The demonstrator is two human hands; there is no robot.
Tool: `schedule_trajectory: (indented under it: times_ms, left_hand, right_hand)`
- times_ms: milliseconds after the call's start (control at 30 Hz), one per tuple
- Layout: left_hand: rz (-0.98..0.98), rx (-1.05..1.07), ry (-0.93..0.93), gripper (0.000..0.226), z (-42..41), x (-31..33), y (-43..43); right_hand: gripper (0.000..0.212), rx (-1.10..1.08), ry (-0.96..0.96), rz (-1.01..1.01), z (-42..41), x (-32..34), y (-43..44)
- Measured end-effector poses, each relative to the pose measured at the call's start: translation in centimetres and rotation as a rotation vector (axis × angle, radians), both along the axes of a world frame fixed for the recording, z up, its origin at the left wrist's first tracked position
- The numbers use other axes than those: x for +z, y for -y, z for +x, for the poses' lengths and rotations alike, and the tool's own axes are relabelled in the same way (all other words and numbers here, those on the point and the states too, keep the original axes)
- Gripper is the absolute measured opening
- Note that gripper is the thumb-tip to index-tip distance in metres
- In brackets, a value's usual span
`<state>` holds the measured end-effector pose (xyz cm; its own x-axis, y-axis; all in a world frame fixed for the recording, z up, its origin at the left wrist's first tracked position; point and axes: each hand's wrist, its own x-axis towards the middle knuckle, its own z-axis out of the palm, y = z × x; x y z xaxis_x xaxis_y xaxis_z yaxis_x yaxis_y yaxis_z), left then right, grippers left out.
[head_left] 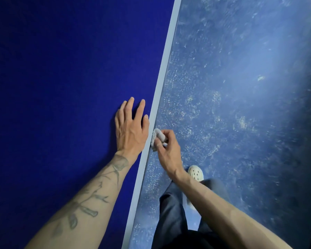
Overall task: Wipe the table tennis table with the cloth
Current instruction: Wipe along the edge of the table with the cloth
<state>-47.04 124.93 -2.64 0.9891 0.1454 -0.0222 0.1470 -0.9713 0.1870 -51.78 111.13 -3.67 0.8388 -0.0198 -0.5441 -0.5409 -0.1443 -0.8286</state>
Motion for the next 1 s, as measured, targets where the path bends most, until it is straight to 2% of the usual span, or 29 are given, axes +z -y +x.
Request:
schedule_trajectory:
  times_ms: [100, 200, 300, 533, 600, 833, 1000]
  left_hand:
    - [0.002, -0.036, 0.003, 0.050, 3.7, -0.2, 0.7]
    - [0.020, -0.069, 0.021, 0.050, 7.1, -0.6, 1.4]
    - [0.051, -0.090, 0.027, 0.049, 10.2, -0.7, 1.8]
    - [0.049, -0.084, 0.021, 0.052, 17.9, -0.3, 2.8]
    - [0.032, -0.072, 0.027, 0.052, 20.1, -0.5, 2.9]
    - [0.020, -0.063, 0.114, 0.051, 22.1, -1.6, 2.5]
    - [0.008, -0.057, 0.099, 0.052, 22.4, -1.5, 2.6]
  right_hand:
    - [0.013, -0.001, 0.021, 0.013, 3.8, 0.0, 0.6]
    - [0.020, -0.086, 0.079, -0.003, 11.8, 0.3, 0.7]
    - [0.013, -0.141, 0.125, 0.004, 16.4, 0.0, 0.7]
    - [0.013, -0.043, -0.048, 0.145, 9.8, -0.4, 1.5]
    - [0.014, -0.023, -0.047, 0.164, 11.3, -0.8, 1.9]
    - [0.013, -0.155, 0.079, 0.125, 25.2, -1.3, 2.1]
    - [0.015, -0.092, 0.022, 0.156, 21.6, -0.5, 2.3]
